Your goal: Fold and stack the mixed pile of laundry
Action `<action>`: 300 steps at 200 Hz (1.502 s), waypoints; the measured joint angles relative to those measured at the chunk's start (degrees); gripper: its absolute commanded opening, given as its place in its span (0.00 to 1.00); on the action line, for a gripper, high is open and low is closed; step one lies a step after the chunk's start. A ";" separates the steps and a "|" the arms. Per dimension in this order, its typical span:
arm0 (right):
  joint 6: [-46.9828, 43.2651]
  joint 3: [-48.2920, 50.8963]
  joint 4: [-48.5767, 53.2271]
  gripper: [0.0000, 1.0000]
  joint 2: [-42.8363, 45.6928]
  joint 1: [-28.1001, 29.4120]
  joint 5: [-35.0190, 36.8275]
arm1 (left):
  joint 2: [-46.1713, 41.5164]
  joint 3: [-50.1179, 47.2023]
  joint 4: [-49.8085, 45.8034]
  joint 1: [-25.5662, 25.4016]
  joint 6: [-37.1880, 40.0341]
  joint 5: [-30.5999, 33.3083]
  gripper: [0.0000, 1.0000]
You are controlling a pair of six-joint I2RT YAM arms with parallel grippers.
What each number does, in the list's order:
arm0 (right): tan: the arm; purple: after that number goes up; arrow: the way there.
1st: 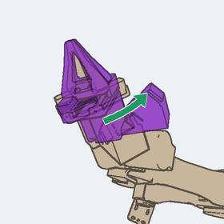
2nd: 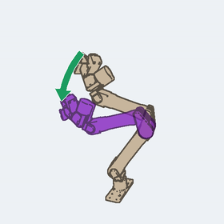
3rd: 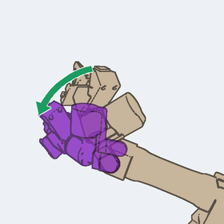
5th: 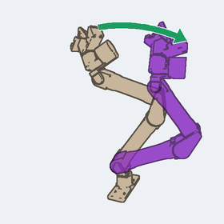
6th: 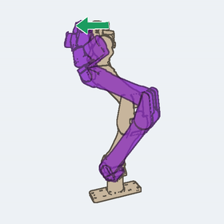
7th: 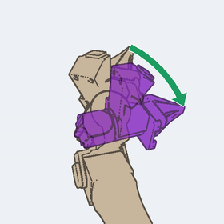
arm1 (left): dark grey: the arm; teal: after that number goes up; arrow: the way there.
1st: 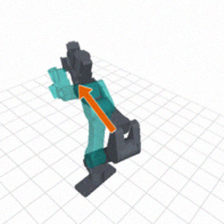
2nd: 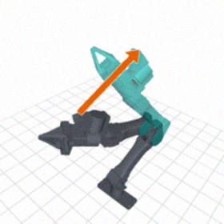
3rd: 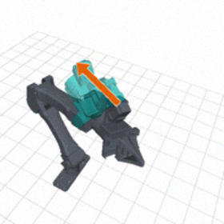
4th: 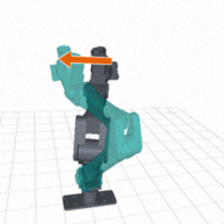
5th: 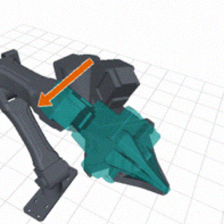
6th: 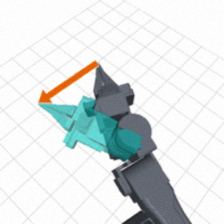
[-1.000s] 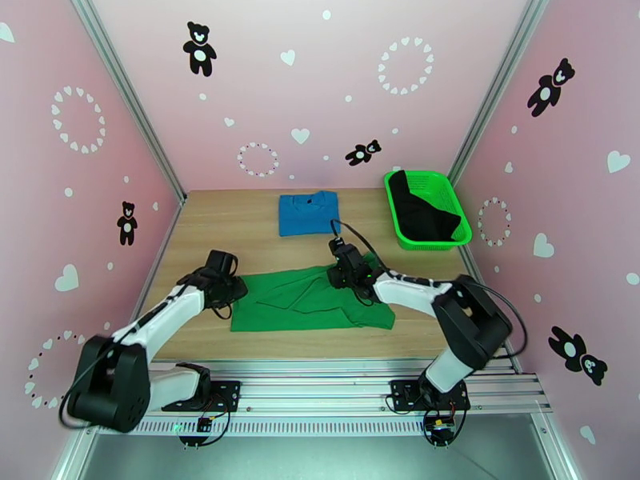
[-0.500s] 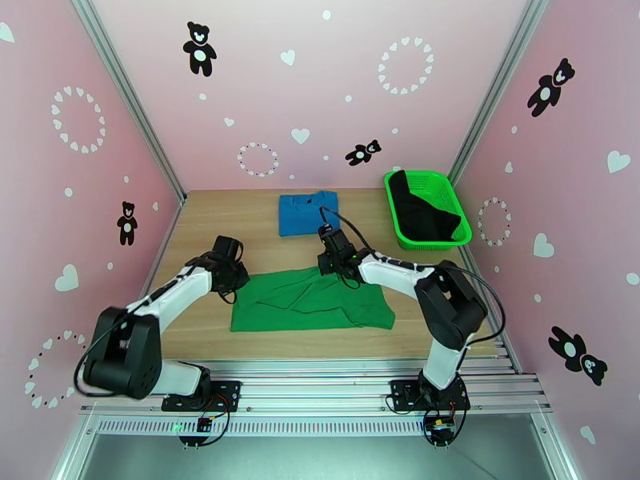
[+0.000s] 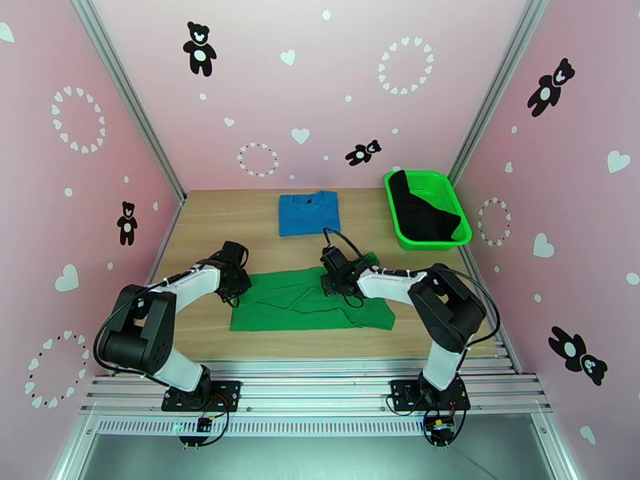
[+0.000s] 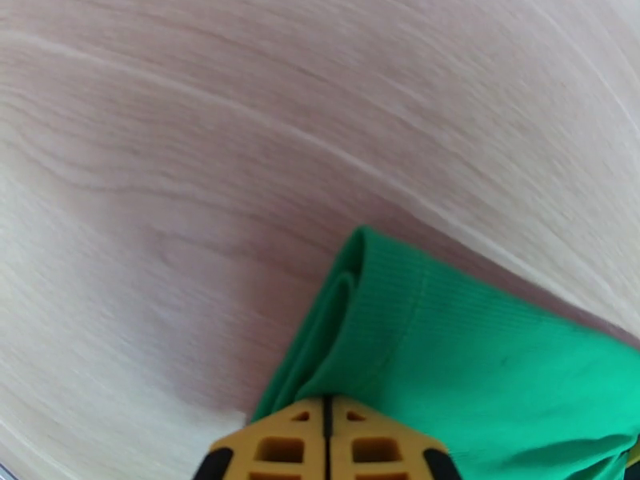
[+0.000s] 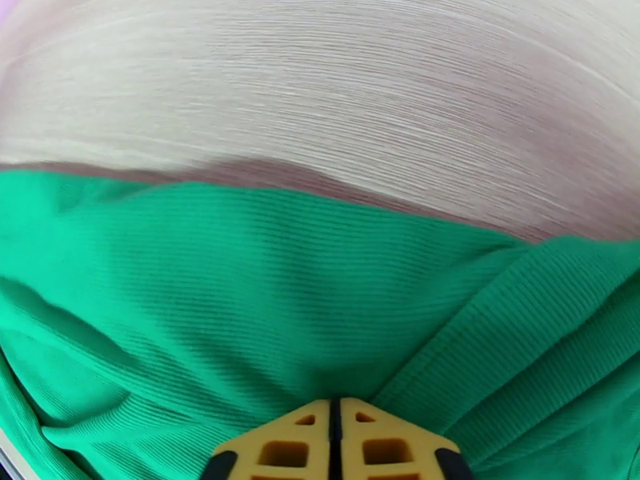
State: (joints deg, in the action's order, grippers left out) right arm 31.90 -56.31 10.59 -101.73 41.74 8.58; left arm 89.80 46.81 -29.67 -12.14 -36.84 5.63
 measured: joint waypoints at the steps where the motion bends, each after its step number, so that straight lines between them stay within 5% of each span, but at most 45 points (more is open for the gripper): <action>1: 0.11 -0.02 0.17 0.34 0.11 0.00 -0.02 | -0.02 0.07 -0.04 0.00 0.09 0.07 0.22; 20: -0.57 -1.03 6.91 0.46 5.09 -0.39 2.82 | -2.27 0.85 -1.86 0.17 -0.11 2.82 0.43; 63: -1.62 -2.93 18.53 0.42 13.77 -5.77 4.46 | -16.96 3.37 -5.35 1.16 0.50 7.21 0.98; 127: -3.54 -1.60 20.52 0.29 1.03 -11.47 0.50 | -25.64 3.26 -8.09 1.97 2.38 4.20 0.98; 211: -8.44 -24.35 23.67 0.26 -15.43 -19.34 -4.24 | -28.39 3.26 -12.70 3.37 2.12 0.85 0.90; 259: -11.13 -42.97 28.74 0.32 -26.67 -24.41 -7.72 | -20.74 3.23 -12.11 3.39 1.64 -2.60 0.81; 300: -12.20 -40.19 30.67 0.48 -24.06 -24.74 -9.11 | -10.71 3.23 -8.15 3.39 1.77 -7.17 0.73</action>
State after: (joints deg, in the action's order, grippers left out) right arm 19.70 -96.51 41.25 -125.80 16.99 -0.54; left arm 79.09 50.04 -37.82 -8.75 -35.07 -1.54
